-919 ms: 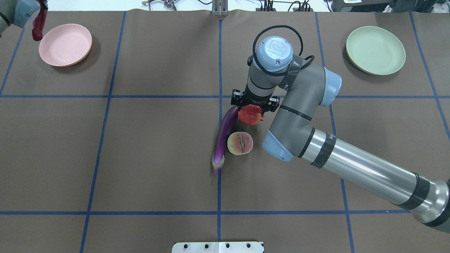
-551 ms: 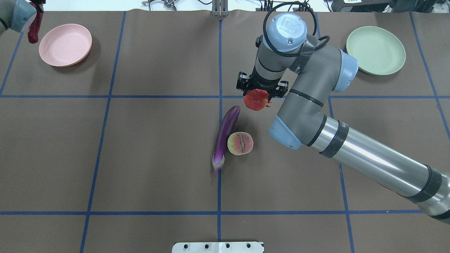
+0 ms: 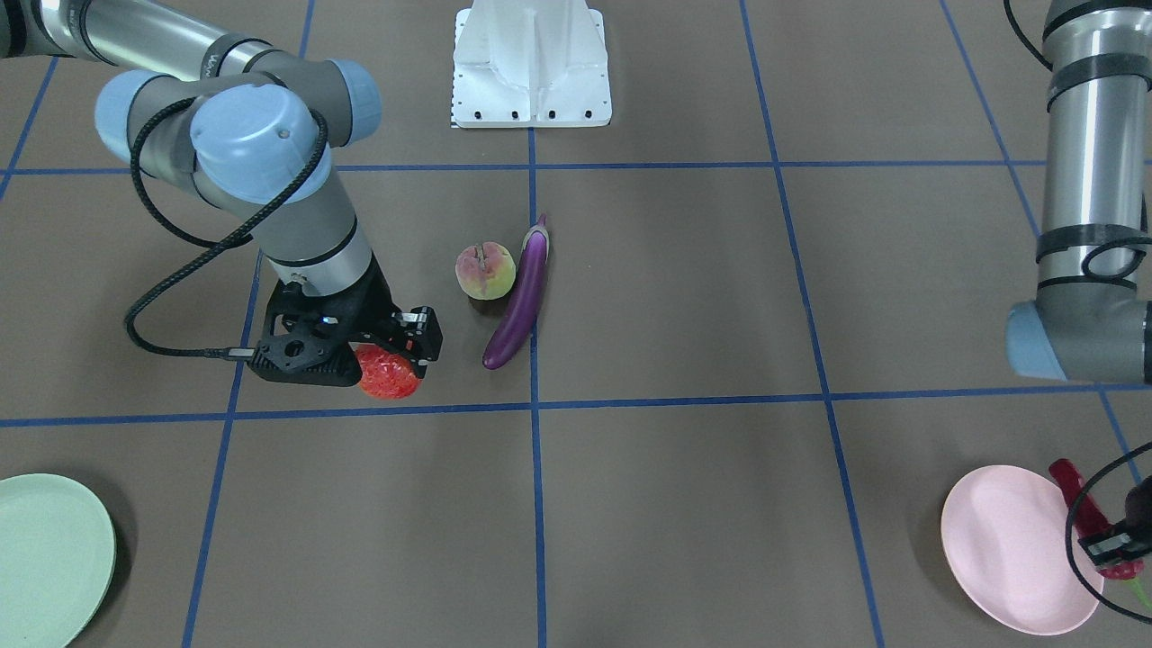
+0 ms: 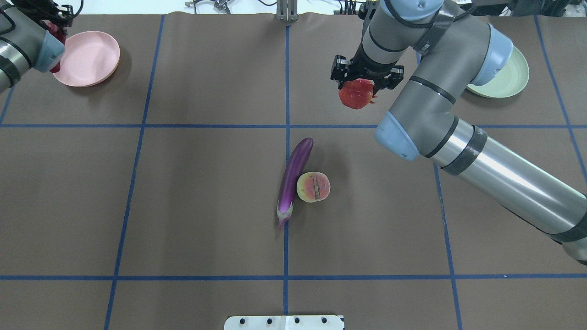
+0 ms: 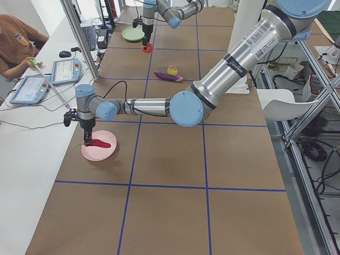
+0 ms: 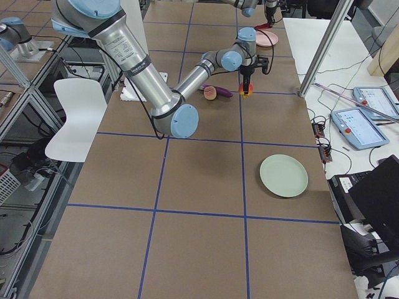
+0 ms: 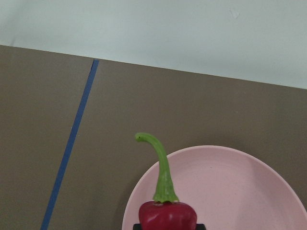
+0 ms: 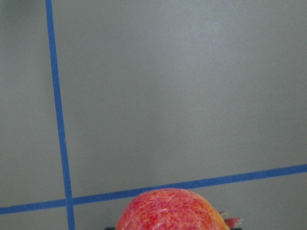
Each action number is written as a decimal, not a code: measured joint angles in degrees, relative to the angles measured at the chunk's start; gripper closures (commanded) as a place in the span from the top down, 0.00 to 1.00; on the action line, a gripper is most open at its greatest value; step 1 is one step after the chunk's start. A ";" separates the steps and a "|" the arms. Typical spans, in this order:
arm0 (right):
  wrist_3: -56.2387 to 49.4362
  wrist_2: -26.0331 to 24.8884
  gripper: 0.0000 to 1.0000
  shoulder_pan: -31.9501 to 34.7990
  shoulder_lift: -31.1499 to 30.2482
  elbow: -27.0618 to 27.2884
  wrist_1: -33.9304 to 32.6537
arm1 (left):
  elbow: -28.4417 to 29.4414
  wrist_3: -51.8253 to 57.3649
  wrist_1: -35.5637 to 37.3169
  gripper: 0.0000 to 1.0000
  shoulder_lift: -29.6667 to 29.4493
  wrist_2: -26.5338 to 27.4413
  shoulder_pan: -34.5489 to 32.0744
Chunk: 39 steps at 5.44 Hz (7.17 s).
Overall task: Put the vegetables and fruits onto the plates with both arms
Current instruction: 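Carry the pomegranate to the green plate while the left gripper lowers the chili, then release the pomegranate on the green plate while the left gripper moves toward the eggplant, then grasp the purple eggplant by its tip with the left gripper and lift, then carry the eggplant toward the pink plate while the right gripper moves over the peach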
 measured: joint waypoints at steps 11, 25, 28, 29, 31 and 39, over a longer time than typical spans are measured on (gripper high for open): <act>-41.45 -0.53 0.00 20.81 -4.34 -20.07 9.40 | -9.18 -6.90 14.60 1.00 -8.56 -4.22 2.25; -34.11 11.93 1.00 22.28 -9.42 -23.66 17.55 | -25.80 -24.35 17.41 0.99 -14.13 -8.52 28.27; -25.78 22.17 1.00 22.47 -12.67 -17.86 16.32 | -24.15 -20.60 16.61 0.99 -14.82 -5.32 33.93; -25.38 23.23 1.00 22.51 -13.16 -17.39 16.33 | -23.29 -20.60 15.59 0.99 -14.86 -4.01 35.10; -23.35 24.05 1.00 22.53 -13.27 -17.18 16.42 | -20.77 -20.81 13.05 0.99 -14.86 -2.26 36.51; -10.34 24.65 1.00 19.72 -12.54 -10.63 16.34 | -20.45 -15.31 13.02 0.00 -14.34 -8.49 25.61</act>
